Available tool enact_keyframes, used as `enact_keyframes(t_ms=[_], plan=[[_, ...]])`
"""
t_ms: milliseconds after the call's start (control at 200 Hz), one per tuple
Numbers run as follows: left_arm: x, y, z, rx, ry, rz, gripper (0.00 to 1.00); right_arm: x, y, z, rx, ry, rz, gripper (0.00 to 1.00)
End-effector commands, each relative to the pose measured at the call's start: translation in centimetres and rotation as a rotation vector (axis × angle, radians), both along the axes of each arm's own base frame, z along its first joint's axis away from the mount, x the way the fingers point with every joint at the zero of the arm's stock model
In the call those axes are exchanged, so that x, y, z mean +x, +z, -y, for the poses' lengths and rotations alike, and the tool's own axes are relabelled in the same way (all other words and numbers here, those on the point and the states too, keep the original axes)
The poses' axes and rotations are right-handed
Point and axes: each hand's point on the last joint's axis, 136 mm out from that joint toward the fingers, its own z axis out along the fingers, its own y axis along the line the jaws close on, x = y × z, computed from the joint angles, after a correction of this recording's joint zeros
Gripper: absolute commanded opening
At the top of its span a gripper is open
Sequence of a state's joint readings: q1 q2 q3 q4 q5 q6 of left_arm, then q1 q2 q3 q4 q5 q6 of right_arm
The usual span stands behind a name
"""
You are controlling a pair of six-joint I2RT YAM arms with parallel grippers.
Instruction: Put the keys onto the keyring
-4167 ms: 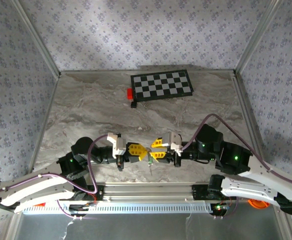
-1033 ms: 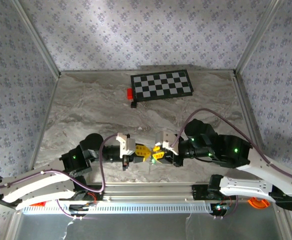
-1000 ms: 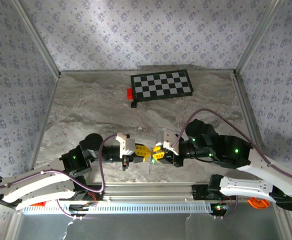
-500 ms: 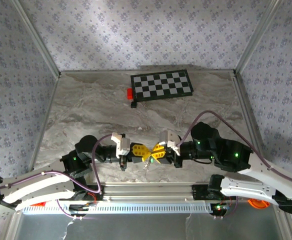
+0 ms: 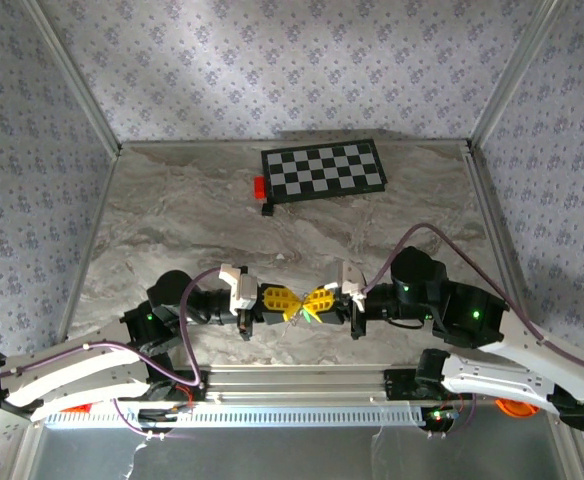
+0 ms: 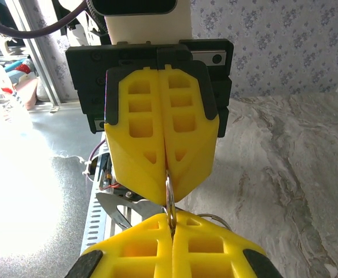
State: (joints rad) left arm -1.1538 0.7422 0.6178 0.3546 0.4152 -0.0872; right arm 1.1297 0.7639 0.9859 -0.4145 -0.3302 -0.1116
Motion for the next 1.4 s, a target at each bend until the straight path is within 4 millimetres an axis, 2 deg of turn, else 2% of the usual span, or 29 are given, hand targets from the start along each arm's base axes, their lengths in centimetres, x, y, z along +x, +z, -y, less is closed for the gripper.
enact_keyframes(t_ms=[0,140,200,295,455,600,845,935,975,1034,1099,1269,1309,1329,1394], plan=[[-0.5,1.1,-0.3,-0.010,-0.015,0.032,0.00,0.7,0.9,0.1,0.033,-0.033,0.024,0.00],[-0.4,0.9,-0.5,0.001,-0.003,0.035,0.00,0.6,1.0,-0.1,0.044,-0.020,0.027,0.00],[-0.4,0.9,-0.5,0.000,-0.003,0.036,0.00,0.6,1.1,-0.2,0.059,-0.021,0.023,0.11],[-0.4,1.0,-0.4,-0.008,-0.005,0.037,0.00,0.7,1.3,-0.6,0.101,-0.023,0.016,0.14],[-0.5,1.2,-0.4,-0.021,-0.011,0.042,0.00,0.6,1.5,-1.3,0.178,-0.007,-0.009,0.13],[-0.5,1.3,-0.5,-0.024,-0.010,0.045,0.00,0.6,1.4,-1.4,0.185,-0.008,-0.013,0.00],[-0.3,0.9,-1.0,-0.001,0.016,0.046,0.00,0.9,1.4,-0.8,0.172,-0.033,0.011,0.00],[0.0,0.3,-1.3,0.045,0.045,0.048,0.00,1.2,1.1,-0.5,0.115,-0.053,0.032,0.00],[0.3,-0.1,-1.4,0.076,0.064,0.048,0.06,1.6,0.9,-0.3,0.071,-0.077,0.038,0.00],[0.8,-0.6,-1.6,0.123,0.096,0.047,0.21,2.0,0.3,-0.1,-0.007,-0.095,0.043,0.00],[1.4,-1.1,-1.9,0.173,0.135,0.049,0.27,2.3,-0.5,0.3,-0.097,-0.109,0.045,0.00],[1.7,-2.1,-2.3,0.267,0.161,0.062,0.29,2.3,-2.3,1.0,-0.275,-0.093,0.033,0.00],[1.7,-2.0,-2.3,0.271,0.159,0.064,0.29,2.1,-3.3,1.1,-0.322,-0.079,0.021,0.00],[1.7,-1.9,-2.3,0.272,0.157,0.067,0.29,2.1,-2.3,1.1,-0.309,-0.075,0.029,0.00],[1.7,-1.8,-2.1,0.272,0.153,0.071,0.29,1.9,-2.7,1.0,-0.346,-0.054,0.023,0.00]])
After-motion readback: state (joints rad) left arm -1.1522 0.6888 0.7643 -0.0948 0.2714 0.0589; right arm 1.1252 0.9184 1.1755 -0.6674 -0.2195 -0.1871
